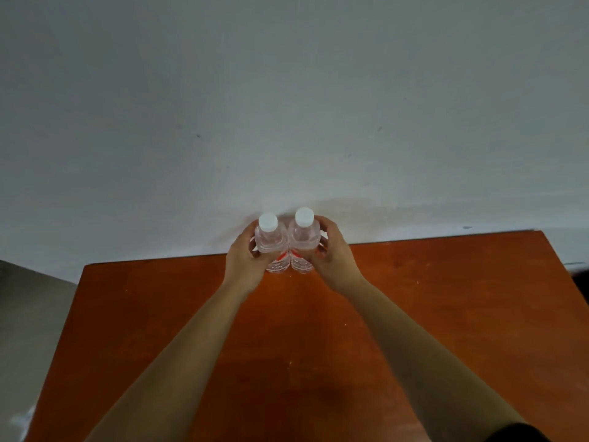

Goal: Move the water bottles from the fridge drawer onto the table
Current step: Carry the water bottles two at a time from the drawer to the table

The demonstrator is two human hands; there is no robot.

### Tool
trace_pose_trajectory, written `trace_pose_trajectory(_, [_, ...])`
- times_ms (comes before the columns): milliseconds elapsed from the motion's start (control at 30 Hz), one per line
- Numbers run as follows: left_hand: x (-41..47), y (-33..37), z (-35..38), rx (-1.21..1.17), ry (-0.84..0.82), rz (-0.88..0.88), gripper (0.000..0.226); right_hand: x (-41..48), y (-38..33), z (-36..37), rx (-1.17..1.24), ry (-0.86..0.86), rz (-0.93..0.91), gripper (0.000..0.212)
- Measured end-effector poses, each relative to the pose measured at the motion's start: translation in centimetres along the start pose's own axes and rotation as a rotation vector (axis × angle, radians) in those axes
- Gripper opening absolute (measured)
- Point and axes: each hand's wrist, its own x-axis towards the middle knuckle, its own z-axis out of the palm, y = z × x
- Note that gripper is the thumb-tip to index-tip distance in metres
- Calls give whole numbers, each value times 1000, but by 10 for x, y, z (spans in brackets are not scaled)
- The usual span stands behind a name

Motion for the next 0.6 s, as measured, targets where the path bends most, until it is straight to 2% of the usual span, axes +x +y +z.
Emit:
trace_pose_trajectory(133, [-7,-1,1,66,-33,5,64,-4,-10,-3,-145,-31,-33,70])
trace_pose_trajectory(233, [-15,6,-3,96,-60,0,64,-13,-23,-10,-326,-63,-50,78])
trace_pose_trajectory(367, [-27,37,-19,109,-9,49,57,-26,-56,-30,-406,-30,-78,81])
trace_pose_trajectory(500, [-52,86,-48,301,94,262,48,-46,-103,-64,-517,145,-189,75])
trace_pose_trajectory(600, [-77,117,-67,547,218,471,51,-74,-135,-89,-656,375,-309,66])
